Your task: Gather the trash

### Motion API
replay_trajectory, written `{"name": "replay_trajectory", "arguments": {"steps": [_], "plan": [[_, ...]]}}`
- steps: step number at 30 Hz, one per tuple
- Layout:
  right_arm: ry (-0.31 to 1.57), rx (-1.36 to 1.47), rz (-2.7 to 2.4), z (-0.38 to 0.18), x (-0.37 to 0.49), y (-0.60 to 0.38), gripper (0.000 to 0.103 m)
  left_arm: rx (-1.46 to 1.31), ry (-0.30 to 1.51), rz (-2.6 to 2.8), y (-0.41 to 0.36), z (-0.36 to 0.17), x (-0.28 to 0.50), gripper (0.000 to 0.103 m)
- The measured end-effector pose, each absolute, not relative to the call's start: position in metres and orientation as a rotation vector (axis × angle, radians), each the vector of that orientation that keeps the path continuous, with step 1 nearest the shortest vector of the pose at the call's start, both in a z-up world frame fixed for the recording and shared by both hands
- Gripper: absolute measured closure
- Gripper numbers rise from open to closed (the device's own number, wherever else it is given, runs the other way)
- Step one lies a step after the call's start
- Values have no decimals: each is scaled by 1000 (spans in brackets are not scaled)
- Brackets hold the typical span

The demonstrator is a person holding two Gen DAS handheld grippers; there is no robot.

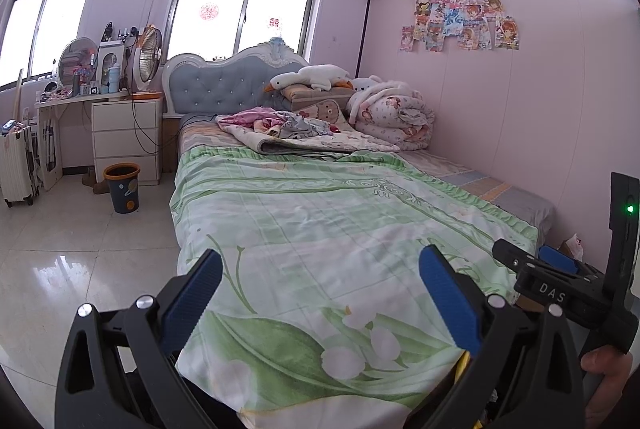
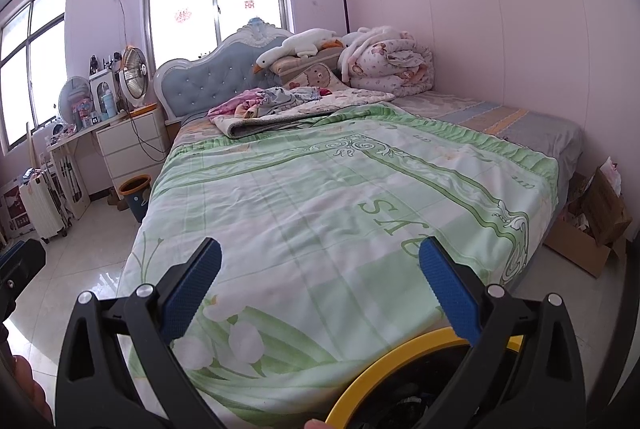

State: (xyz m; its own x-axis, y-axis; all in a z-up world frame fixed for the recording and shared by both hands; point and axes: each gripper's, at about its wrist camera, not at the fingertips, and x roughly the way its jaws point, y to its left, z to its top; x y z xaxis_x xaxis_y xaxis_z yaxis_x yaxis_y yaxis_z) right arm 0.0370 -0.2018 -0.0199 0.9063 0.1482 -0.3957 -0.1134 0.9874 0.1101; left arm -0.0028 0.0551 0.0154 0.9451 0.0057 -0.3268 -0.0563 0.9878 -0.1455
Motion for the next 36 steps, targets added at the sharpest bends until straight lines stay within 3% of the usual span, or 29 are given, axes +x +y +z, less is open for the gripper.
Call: {"name": "replay_trajectory", "arguments": {"steps": [36], "plan": [[425,91,132,-23,36,-205,8,-155,341,25,51,12,-3,8]]}}
